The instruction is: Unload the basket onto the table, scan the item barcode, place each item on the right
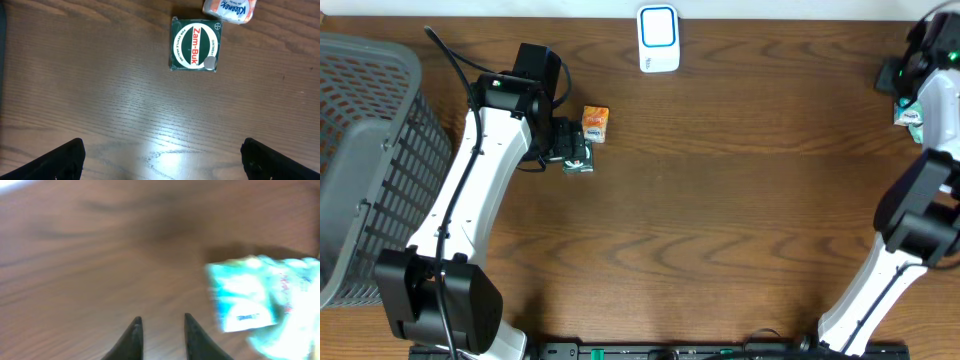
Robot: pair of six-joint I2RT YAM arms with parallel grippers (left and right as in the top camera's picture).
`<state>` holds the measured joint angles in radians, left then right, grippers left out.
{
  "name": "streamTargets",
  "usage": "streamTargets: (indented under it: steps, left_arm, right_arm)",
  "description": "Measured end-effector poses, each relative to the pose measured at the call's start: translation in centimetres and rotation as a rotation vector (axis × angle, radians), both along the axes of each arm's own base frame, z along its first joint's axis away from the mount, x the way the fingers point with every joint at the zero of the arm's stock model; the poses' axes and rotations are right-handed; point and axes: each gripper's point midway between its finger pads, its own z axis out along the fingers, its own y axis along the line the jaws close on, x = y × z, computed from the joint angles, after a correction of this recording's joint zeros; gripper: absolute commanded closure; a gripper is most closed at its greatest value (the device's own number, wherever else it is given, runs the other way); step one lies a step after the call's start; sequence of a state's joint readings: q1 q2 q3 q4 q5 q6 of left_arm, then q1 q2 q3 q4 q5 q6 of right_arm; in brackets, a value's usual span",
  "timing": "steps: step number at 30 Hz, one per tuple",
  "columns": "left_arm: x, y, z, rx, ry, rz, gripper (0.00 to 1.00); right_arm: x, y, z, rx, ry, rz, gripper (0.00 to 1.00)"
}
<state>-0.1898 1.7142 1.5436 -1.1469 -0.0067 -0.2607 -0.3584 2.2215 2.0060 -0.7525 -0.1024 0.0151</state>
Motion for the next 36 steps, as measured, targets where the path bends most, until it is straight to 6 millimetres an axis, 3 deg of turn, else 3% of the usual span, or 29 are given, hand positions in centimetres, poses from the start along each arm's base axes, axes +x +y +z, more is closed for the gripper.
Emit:
streamTargets:
  steps: [3, 5, 8, 9, 12, 14, 16, 21, 29, 36]
  left_arm:
    - [0.0, 0.0, 0.0, 0.0, 0.0, 0.0, 0.02]
    - [0.0, 0.0, 0.0, 0.0, 0.0, 0.0, 0.02]
    - [0.0, 0.0, 0.0, 0.0, 0.0, 0.0, 0.02]
    - [0.0, 0.0, 0.0, 0.0, 0.0, 0.0, 0.02]
    - [0.0, 0.0, 0.0, 0.0, 0.0, 0.0, 0.02]
    - [0.0, 0.0, 0.0, 0.0, 0.0, 0.0, 0.02]
    - [0.0, 0.0, 0.0, 0.0, 0.0, 0.0, 0.02]
    - [0.0, 0.0, 0.0, 0.0, 0.0, 0.0, 0.02]
    - [0.0, 0.0, 0.0, 0.0, 0.0, 0.0, 0.03]
    - [0.0, 0.0, 0.0, 0.0, 0.0, 0.0, 0.02]
  right_arm:
    - [0.6, 7.9, 4.9, 0.227, -0.113, 0.199, 0.38]
    - [0.5, 12.6, 6.0, 0.355, -0.132, 0.318, 0.26]
    - [-0.1, 19.7, 6.0, 0.503, -0.102, 0.472, 0.01]
    - [-0.3, 22.9, 5.8, 0.544, -0.085, 0.532, 0.01]
    - [-0.7, 29.6, 5.5, 0.583, -0.072, 0.674, 0.01]
    - [-1.1, 33.0, 5.0, 0.588, -0.058, 0.73, 0.01]
    - [-1.8, 37.4, 3.8, 0.587, -0.017, 0.767, 0.09]
    - [-3.1, 46.5, 0.0, 0.548, 0.064, 0.731, 0.14]
    - [-6.2, 54.7, -5.8, 0.517, 0.156, 0.657, 0.25]
    - [-7.0, 56.3, -8.3, 0.469, 0.178, 0.564, 0.29]
